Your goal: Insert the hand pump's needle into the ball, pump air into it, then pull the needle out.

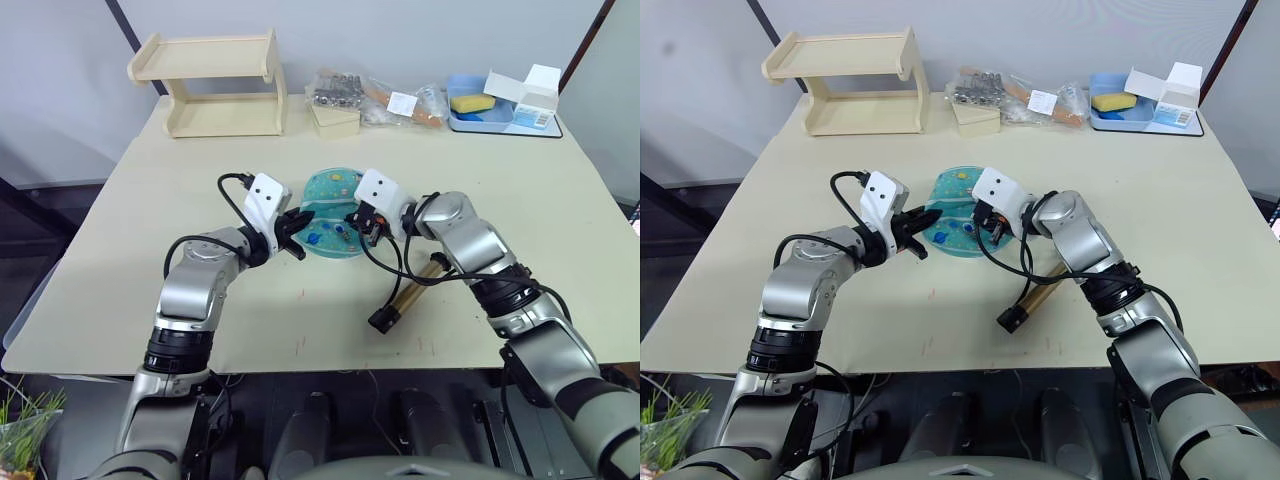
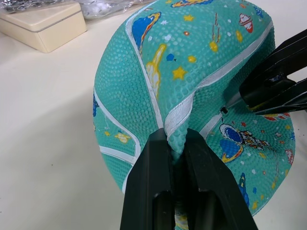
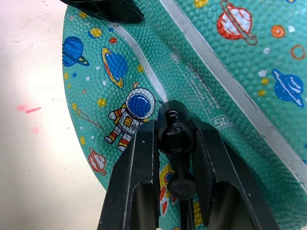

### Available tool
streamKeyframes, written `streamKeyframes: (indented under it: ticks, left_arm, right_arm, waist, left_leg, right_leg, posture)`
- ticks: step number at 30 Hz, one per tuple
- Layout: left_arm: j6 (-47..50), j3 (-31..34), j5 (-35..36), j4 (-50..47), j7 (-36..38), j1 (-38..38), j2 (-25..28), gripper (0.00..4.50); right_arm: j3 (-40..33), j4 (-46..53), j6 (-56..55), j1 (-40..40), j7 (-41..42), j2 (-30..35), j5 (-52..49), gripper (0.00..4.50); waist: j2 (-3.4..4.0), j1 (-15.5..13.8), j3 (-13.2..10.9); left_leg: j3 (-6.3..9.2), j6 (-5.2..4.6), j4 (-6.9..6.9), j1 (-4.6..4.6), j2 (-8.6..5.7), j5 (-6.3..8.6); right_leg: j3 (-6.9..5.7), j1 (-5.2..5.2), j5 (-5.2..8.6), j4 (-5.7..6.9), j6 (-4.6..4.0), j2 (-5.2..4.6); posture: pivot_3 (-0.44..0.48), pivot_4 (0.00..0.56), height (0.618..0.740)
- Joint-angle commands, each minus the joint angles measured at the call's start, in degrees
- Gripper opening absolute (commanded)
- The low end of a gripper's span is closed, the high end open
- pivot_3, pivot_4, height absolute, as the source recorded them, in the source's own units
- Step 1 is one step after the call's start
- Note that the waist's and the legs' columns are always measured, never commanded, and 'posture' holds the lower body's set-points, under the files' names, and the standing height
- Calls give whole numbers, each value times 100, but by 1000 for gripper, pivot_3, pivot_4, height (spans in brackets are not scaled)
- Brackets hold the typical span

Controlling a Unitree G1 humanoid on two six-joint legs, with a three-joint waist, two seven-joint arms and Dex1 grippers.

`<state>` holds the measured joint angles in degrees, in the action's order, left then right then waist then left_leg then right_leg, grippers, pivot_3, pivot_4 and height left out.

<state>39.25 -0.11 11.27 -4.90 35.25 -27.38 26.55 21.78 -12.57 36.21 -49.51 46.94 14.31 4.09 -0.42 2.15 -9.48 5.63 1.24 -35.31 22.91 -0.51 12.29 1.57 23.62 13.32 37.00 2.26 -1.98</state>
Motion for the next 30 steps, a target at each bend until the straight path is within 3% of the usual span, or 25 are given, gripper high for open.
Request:
streamKeyframes:
  ticks: [1,9,16,30]
  left_arm:
    - [184,-215,-82,327,-24,178,31,0]
    - [149,-250,-95,382,-10,169,30,0]
    - [96,-322,-120,535,-15,89,-31,0]
    - [136,-286,-68,385,-126,287,-85,0]
  right_arm:
    - [63,422,65,-234,32,-24,8,390]
    - [658,498,553,-886,234,-30,348,390]
    - [1764,-403,305,-1438,582,-93,1089,390]
    - [1966,-2439,-598,-1704,713,-727,1668,390]
  waist:
    - [0,0,0]
    - [-1,8,-1]
    - [-2,12,1]
    - [-2,68,14]
  left_leg:
    - [0,0,0,0,0,0]
    - [-1,0,-1,1,-2,0]
    - [1,0,-5,-2,-4,0]
    - [-8,0,-52,-52,5,0]
  right_leg:
    - [0,0,0,0,0,0]
    - [2,1,-1,1,-1,-1]
    - [0,0,-1,8,-1,-1]
    - [7,-18,13,86,19,7]
  posture:
    - [0,150,740]
    - [0,150,740]
    - [0,150,740]
    - [0,150,740]
